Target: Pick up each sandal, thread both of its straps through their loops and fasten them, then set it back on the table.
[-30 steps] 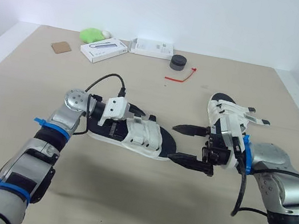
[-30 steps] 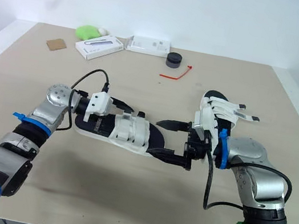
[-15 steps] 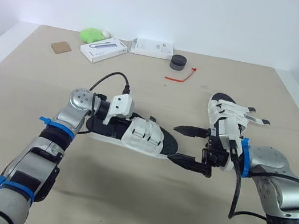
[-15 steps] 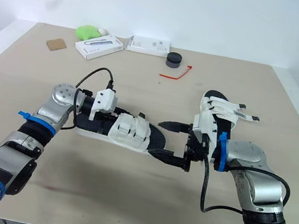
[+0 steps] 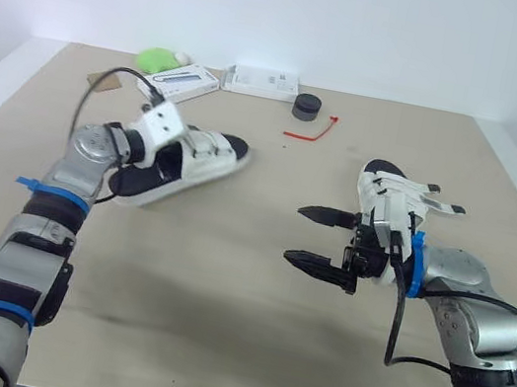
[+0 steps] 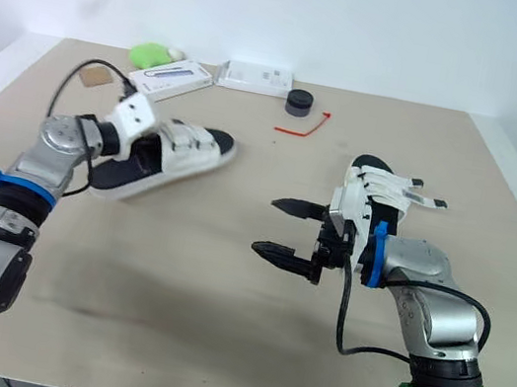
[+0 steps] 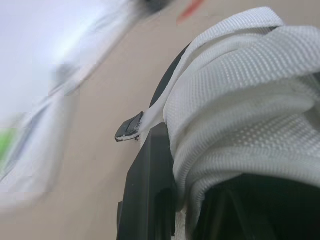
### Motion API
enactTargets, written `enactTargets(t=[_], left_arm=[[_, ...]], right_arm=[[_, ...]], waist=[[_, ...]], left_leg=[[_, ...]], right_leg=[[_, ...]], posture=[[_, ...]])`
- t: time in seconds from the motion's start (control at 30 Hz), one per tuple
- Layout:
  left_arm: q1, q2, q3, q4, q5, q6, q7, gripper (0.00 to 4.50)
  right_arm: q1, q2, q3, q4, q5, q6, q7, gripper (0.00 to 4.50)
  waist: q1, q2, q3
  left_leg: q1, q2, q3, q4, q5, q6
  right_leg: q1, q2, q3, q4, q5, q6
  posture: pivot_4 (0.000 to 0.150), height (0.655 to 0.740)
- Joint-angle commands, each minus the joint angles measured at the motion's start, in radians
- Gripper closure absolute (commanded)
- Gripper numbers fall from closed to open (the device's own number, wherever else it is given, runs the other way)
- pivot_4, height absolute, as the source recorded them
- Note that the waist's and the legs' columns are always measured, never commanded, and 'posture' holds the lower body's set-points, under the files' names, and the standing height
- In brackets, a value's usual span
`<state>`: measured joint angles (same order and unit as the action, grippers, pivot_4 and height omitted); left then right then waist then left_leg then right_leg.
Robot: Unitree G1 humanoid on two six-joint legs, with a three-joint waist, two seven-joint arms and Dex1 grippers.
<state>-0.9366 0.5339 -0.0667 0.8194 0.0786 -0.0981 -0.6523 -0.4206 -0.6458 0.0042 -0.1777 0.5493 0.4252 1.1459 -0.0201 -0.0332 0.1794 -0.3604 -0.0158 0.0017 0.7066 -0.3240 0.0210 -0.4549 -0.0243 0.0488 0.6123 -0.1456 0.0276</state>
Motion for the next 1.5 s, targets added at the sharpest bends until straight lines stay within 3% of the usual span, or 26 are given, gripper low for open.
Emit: enactTargets(t=[0.03, 0.3, 0.43, 0.57, 0.73, 1.03, 1.2, 1.37, 1.5], left_arm=[[-0.042, 0.006, 0.073, -0.002, 0.009, 0.113, 0.207, 4.49], [-0.001, -0.059, 0.108, -0.111, 0.033, 0.396, 0.488, 4.49], [0.003, -0.093, 0.11, -0.136, 0.001, 0.464, 0.475, 4.49], [0.033, -0.118, 0.111, -0.231, -0.037, 0.54, 0.429, 2.67], [0.11, -0.069, 0.121, -0.396, -0.075, 0.612, 0.33, 0.08], [0.427, 0.069, 0.213, -0.902, -0.231, 0.664, 0.122, 0.08], [0.639, 0.081, 0.293, -1.147, -0.422, 0.629, -0.042, 0.08], [0.812, 0.097, 0.192, -1.271, -0.5, 0.569, -0.208, 0.08], [0.814, 0.121, 0.116, -1.272, -0.514, 0.551, -0.295, 0.08]], right_arm=[[-0.039, 0.015, 0.011, 0.024, -0.028, -0.045, -0.004, 0.0], [-0.09, 0.046, 0.045, 0.115, -0.096, -0.116, 0.01, 0.0], [-0.099, 0.052, 0.049, 0.138, -0.109, -0.133, 0.019, 0.0], [-0.107, 0.053, 0.052, 0.162, -0.12, -0.15, 0.023, 0.0], [-0.101, 0.047, 0.043, 0.163, -0.119, -0.155, 0.02, 0.0], [0.0, -0.012, -0.019, 0.127, -0.108, -0.174, 0.011, 0.0], [0.09, -0.036, -0.074, 0.057, -0.074, -0.177, 0.006, 0.0], [0.225, -0.098, -0.056, -0.018, -0.092, -0.266, 0.118, 0.0], [0.248, -0.099, -0.059, -0.018, -0.087, -0.296, 0.121, 0.0]], waist=[[0.0, 0.0, 0.0], [0.001, 0.0, 0.0], [0.0, 0.0, 0.0], [0.0, 0.0, 0.0], [-0.001, 0.0, 0.0], [-0.001, 0.0, 0.0], [-0.001, 0.0, 0.0], [0.001, 0.001, 0.0], [0.0, 0.0, 0.0]], left_leg=[[-0.001, -0.001, 0.0, 0.0, 0.0, 0.0], [-0.009, -0.005, -0.002, 0.0, 0.001, -0.001], [-0.009, -0.006, -0.002, 0.0, 0.002, -0.003], [-0.009, -0.007, -0.003, 0.0, 0.003, -0.005], [-0.009, -0.007, -0.004, 0.0, 0.004, -0.007], [-0.008, -0.006, -0.005, 0.0, 0.005, -0.008], [-0.007, -0.006, -0.005, 0.0, 0.006, -0.01], [-0.004, -0.006, -0.005, 0.0, 0.007, -0.01], [0.005, -0.005, -0.002, 0.0, 0.009, -0.007]], right_leg=[[-0.001, -0.001, 0.0, 0.0, 0.0, 0.0], [-0.006, -0.009, -0.005, 0.0, 0.002, 0.003], [-0.006, -0.01, -0.006, 0.0, 0.002, 0.003], [-0.006, -0.01, -0.006, 0.0, 0.003, 0.003], [-0.006, -0.01, -0.006, 0.001, 0.003, 0.003], [-0.006, -0.013, -0.007, 0.0, 0.003, 0.002], [-0.005, -0.014, -0.007, 0.0, 0.004, 0.001], [-0.002, -0.01, -0.008, 0.0, 0.004, 0.001], [0.007, -0.007, -0.004, -0.002, -0.002, 0.008]], posture=[[0.15, 0.74], [0.15, 0.74], [0.15, 0.74], [0.15, 0.74], [0.15, 0.74], [0.15, 0.74], [0.15, 0.74], [0.15, 0.74], [0.15, 0.74]])
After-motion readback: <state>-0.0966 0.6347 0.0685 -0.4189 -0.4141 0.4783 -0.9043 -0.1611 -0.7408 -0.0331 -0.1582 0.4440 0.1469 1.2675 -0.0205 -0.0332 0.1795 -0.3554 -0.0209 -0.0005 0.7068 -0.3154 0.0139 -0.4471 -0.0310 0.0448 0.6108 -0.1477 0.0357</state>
